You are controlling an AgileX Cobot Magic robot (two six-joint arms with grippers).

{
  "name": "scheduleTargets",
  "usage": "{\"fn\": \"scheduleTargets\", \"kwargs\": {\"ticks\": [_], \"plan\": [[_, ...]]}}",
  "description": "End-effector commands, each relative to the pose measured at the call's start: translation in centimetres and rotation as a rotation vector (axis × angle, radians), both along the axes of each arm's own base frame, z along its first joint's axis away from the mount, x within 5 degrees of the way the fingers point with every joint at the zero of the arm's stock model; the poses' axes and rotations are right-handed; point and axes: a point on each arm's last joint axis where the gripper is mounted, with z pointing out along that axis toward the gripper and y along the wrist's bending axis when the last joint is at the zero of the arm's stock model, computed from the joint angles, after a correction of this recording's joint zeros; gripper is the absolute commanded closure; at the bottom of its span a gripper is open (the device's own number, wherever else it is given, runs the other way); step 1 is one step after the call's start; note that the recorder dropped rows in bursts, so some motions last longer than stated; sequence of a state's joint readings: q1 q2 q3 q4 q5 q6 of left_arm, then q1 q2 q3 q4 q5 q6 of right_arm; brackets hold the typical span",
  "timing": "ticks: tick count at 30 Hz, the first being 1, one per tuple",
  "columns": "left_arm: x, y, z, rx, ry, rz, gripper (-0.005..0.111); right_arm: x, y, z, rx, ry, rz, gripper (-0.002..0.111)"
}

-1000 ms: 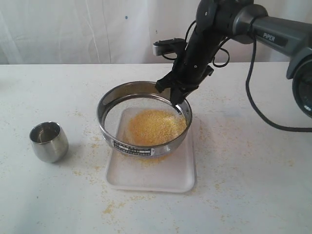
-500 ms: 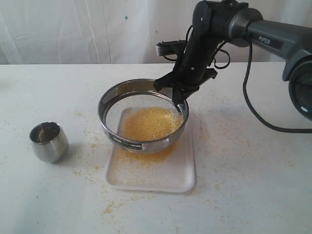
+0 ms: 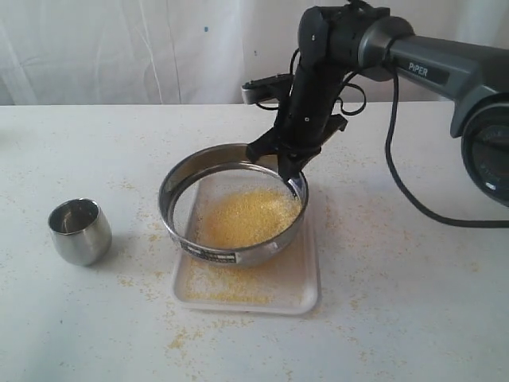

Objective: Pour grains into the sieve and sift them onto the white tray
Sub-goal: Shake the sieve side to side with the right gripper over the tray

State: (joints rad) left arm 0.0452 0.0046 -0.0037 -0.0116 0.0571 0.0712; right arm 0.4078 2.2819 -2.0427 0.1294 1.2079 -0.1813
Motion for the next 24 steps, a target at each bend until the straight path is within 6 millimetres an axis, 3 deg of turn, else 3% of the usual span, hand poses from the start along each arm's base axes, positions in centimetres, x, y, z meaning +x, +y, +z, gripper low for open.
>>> {"fn": "scheduleTargets", "kwargs": {"ticks": [1,3,5,6,8,10,11,14,15,18,19,21,22,24], "plan": [[0.0,0.0,-0.1,-0.01,-0.005,0.001,0.107,-0.8,1.3,1.6,0.149,-0.015,0.241,0.108],[0.0,0.0,-0.1,-0.01,-0.005,0.001,0.107,-0.6,0.6,1.6,0.065,-0.032,0.201,0.108],[0.0,0.0,-0.1,-0.01,-0.005,0.001,0.107,0.8,-1.0,1.7,-0.037,-0.119,-0.115,0.108],[0.0,0.0,-0.1,-0.01,-0.005,0.001,0.107,1.0,-1.4,1.7,-0.037,-0.11,-0.192,0.108],[0.0,0.0,-0.1,-0.01,-0.005,0.001,0.107,-0.2,-0.3,1.5,0.032,-0.018,0.052,0.108],[0.0,0.0,-0.1,-0.01,-0.005,0.001,0.107,-0.7,0.7,1.3,0.069,-0.032,0.256,0.108],[0.0,0.0,-0.1,-0.01,-0.005,0.001,0.107,-0.5,0.1,1.2,0.008,-0.044,0.237,0.108],[0.0,0.0,-0.1,-0.01,-0.005,0.001,0.107,0.7,-1.6,1.2,-0.085,-0.094,-0.164,0.108],[0.0,0.0,-0.1,-0.01,-0.005,0.001,0.107,0.3,-1.2,1.1,-0.043,-0.048,-0.117,0.108],[0.0,0.0,-0.1,-0.01,-0.005,0.001,0.107,-0.8,0.8,1.3,0.103,-0.028,0.281,0.108],[0.0,0.0,-0.1,-0.01,-0.005,0.001,0.107,-0.6,0.3,1.1,0.057,-0.026,0.226,0.108],[0.0,0.0,-0.1,-0.01,-0.005,0.001,0.107,0.9,-1.4,1.3,-0.003,-0.09,-0.141,0.108],[0.0,0.0,-0.1,-0.01,-0.005,0.001,0.107,0.9,-1.5,1.3,0.026,-0.057,-0.245,0.108],[0.0,0.0,-0.1,-0.01,-0.005,0.001,0.107,-0.6,0.4,1.6,0.172,0.006,0.171,0.108]]}}
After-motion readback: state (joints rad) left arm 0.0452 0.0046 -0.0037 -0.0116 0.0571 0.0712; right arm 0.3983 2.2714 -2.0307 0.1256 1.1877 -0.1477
